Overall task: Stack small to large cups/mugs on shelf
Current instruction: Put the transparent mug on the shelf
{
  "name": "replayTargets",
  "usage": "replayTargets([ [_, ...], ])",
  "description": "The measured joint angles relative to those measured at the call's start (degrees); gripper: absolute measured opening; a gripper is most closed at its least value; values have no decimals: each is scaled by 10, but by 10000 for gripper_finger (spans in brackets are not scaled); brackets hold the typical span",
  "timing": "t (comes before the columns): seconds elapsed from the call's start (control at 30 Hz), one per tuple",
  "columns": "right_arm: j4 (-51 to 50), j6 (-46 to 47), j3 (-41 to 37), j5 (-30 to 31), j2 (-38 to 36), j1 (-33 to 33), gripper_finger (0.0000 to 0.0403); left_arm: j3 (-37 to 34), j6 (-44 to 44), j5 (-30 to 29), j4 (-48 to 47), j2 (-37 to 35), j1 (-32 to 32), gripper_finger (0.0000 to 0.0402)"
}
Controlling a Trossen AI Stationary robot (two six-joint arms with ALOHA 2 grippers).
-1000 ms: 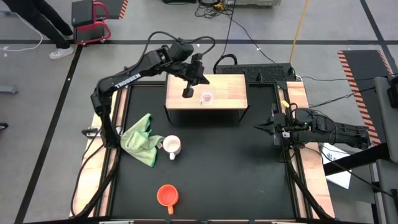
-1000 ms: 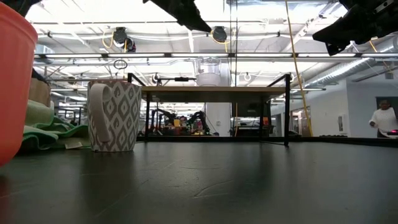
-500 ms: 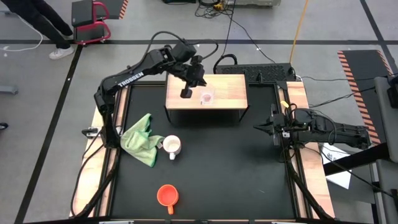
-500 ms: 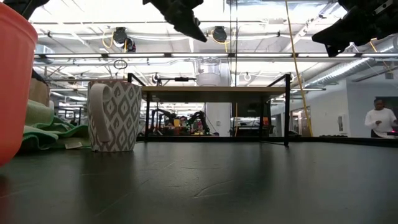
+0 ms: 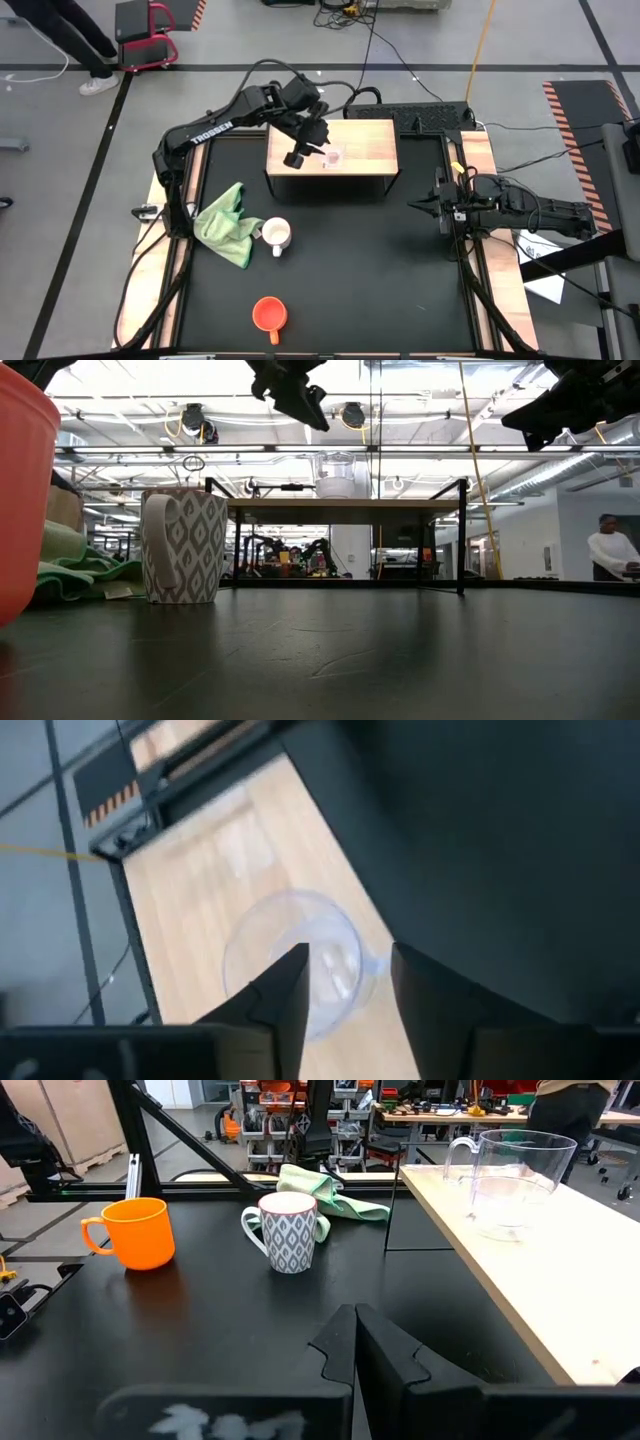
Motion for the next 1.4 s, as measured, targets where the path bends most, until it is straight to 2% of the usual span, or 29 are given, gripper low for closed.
replayTargets([
  [0.1, 0, 0, 0, 0, 0, 0, 0, 0, 1, -26, -5, 0, -4, 163],
  [0.3, 0, 0, 0, 0, 0, 0, 0, 0, 9, -27, -6, 0, -5, 179],
  [0.9, 0, 0, 0, 0, 0, 0, 0, 0, 56, -31, -30, 1, -20, 179],
  [1.4, 0, 0, 0, 0, 0, 0, 0, 0, 84, -41, -23, 31, -14, 179],
])
